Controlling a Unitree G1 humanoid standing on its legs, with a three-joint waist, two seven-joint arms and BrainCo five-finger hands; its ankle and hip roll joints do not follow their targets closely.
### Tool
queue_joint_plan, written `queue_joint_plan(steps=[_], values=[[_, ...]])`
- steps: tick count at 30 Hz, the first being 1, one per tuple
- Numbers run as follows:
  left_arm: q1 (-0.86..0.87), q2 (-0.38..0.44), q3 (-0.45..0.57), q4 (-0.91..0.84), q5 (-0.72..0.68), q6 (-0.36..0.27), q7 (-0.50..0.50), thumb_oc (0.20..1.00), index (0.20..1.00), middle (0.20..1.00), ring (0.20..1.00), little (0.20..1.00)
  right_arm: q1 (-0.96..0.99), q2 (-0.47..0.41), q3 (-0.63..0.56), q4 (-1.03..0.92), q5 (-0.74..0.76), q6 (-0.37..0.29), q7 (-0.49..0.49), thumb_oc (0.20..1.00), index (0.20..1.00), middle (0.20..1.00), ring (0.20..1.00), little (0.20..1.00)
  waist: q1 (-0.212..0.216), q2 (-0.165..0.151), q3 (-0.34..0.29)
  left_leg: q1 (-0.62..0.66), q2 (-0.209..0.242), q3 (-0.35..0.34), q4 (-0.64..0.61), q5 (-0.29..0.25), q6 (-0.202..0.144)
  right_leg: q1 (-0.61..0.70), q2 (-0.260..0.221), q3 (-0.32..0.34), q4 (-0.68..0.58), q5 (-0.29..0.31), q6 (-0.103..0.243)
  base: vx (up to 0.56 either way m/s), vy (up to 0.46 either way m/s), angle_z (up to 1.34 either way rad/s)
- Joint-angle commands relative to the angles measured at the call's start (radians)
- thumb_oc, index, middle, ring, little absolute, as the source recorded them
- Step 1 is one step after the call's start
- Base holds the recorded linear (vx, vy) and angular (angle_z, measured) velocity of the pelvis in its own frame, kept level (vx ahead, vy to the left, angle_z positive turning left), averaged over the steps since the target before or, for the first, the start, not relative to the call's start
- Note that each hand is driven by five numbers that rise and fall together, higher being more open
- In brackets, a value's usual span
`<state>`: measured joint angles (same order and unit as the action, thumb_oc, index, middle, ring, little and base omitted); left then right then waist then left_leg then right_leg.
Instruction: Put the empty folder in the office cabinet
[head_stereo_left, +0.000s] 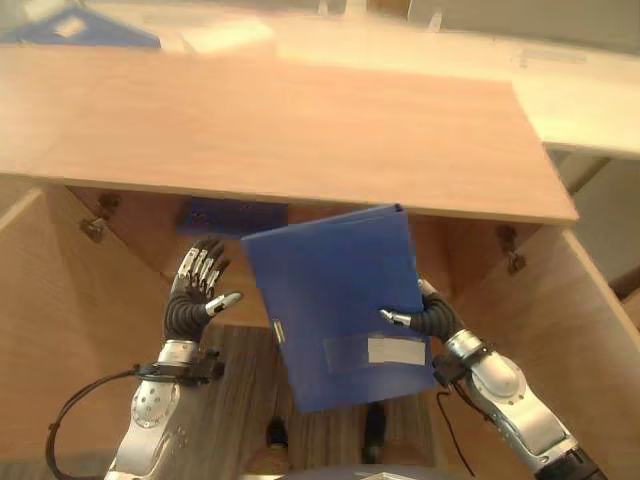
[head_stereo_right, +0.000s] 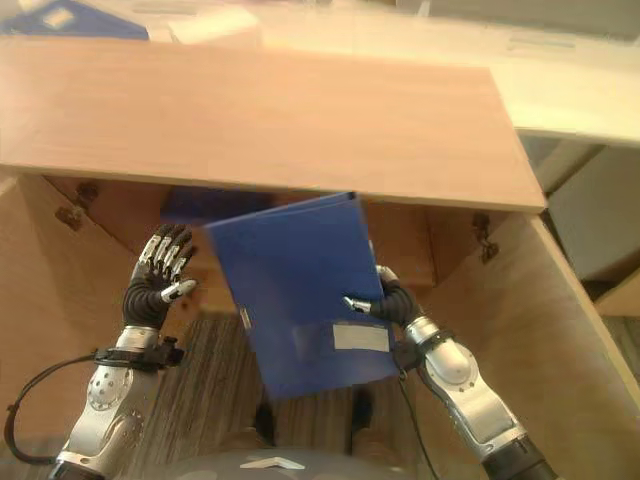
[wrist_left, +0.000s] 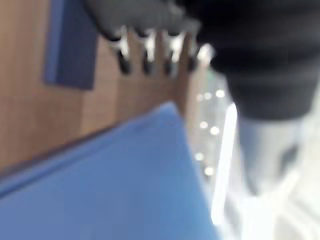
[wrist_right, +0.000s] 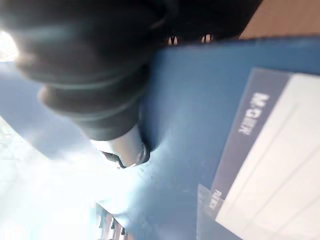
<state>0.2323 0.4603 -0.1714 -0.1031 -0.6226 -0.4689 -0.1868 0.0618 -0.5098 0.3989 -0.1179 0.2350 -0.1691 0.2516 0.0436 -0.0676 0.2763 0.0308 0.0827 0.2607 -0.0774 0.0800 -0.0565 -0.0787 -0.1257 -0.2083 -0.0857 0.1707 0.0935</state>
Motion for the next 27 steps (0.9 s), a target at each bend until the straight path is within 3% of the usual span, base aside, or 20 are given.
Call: queue_joint_plan(steps=[1,2,3,9,13,15,18,19,24,27], values=[[-0.081,0.030,0.009,0.008,-0.031,-0.131,0.045,1.000,1.000,1.000,1.000,1.000,-0.139,-0.015,-0.013,-0.048,-0.009,-0.129,-0.008,0.200,0.200,0.200,0.200,0.200,0.016,0.008,-0.002,0.026,0.033,-0.034,0.014,-0.057,0.018,0.073,-0.064,-0.011,-0.002,-0.021,0.089,-0.37,-0.076,0.00],[-0.096,0.041,0.012,0.046,-0.032,-0.166,0.091,1.000,1.000,1.000,1.000,1.000,-0.163,-0.027,0.013,0.010,-0.076,-0.185,-0.018,0.200,0.200,0.200,0.200,0.200,0.022,0.003,0.058,-0.027,0.034,-0.042,0.030,-0.050,0.019,0.033,-0.056,-0.006,-0.002,-0.010,0.087,-0.27,-0.062,0.03],[-0.099,0.043,0.013,0.057,-0.049,-0.170,0.109,1.000,1.000,1.000,1.000,1.000,-0.171,-0.035,0.024,0.028,-0.094,-0.194,-0.022,0.200,0.200,0.200,0.200,0.200,0.026,0.002,0.080,-0.048,0.035,-0.047,0.038,-0.046,0.018,0.019,-0.054,-0.005,-0.002,-0.005,0.086,-0.27,-0.062,0.03],[-0.082,0.051,0.038,0.124,-0.070,-0.156,0.199,1.000,1.000,1.000,1.000,1.000,-0.188,-0.071,0.065,0.125,-0.174,-0.235,0.003,0.200,0.200,0.200,0.200,0.200,0.045,0.000,0.148,-0.116,0.035,-0.068,0.068,-0.039,0.012,-0.016,-0.047,-0.016,-0.002,0.000,0.085,-0.10,0.002,0.10],[-0.081,0.040,0.040,0.251,-0.178,-0.087,0.160,1.000,1.000,1.000,1.000,1.000,-0.216,-0.079,0.110,0.225,-0.221,-0.286,-0.041,0.200,0.200,0.200,0.200,0.200,0.067,-0.006,0.189,-0.156,0.025,-0.087,0.097,-0.044,0.014,-0.032,-0.056,-0.035,-0.002,0.008,0.093,-0.06,0.035,0.05],[-0.093,0.020,0.034,0.355,-0.143,-0.048,0.149,1.000,1.000,1.000,1.000,1.000,-0.258,-0.063,0.126,0.300,-0.201,-0.312,-0.114,0.200,0.200,0.200,0.200,0.200,0.084,-0.016,0.203,-0.175,0.017,-0.093,0.121,-0.055,0.019,-0.039,-0.068,-0.048,-0.002,0.017,0.103,-0.05,0.044,0.09],[-0.096,0.012,0.029,0.388,-0.154,-0.036,0.130,1.000,1.000,1.000,1.000,1.000,-0.271,-0.055,0.129,0.327,-0.193,-0.321,-0.146,0.200,0.200,0.200,0.200,0.200,0.088,-0.019,0.208,-0.182,0.013,-0.093,0.133,-0.060,0.021,-0.042,-0.073,-0.049,-0.002,0.023,0.107,-0.04,0.066,0.07],[-0.110,-0.009,0.026,0.470,-0.141,0.007,0.103,1.000,1.000,1.000,1.000,1.000,-0.340,-0.029,0.113,0.401,-0.146,-0.320,-0.225,0.200,0.200,0.200,0.200,0.200,0.105,-0.023,0.221,-0.205,0.004,-0.096,0.164,-0.074,0.029,-0.052,-0.087,-0.060,-0.002,0.023,0.118,-0.06,0.086,0.09],[-0.132,-0.026,-0.007,0.640,-0.026,0.016,0.064,1.000,1.000,1.000,1.000,1.000,-0.476,0.014,0.047,0.567,-0.061,-0.302,-0.323,0.200,0.200,0.200,0.200,0.200,0.122,-0.030,0.227,-0.220,-0.031,-0.117,0.184,-0.101,0.056,-0.047,-0.109,-0.045,-0.002,0.041,0.134,-0.03,0.119,0.10],[-0.135,-0.030,-0.016,0.696,-0.034,0.003,0.040,1.000,1.000,1.000,1.000,1.000,-0.517,0.006,0.015,0.631,-0.042,-0.283,-0.327,0.200,0.200,0.200,0.200,0.200,0.119,-0.009,0.223,-0.210,-0.040,-0.123,0.187,-0.115,0.060,-0.082,-0.108,-0.023,-0.002,0.034,0.139,0.05,0.124,0.20]])
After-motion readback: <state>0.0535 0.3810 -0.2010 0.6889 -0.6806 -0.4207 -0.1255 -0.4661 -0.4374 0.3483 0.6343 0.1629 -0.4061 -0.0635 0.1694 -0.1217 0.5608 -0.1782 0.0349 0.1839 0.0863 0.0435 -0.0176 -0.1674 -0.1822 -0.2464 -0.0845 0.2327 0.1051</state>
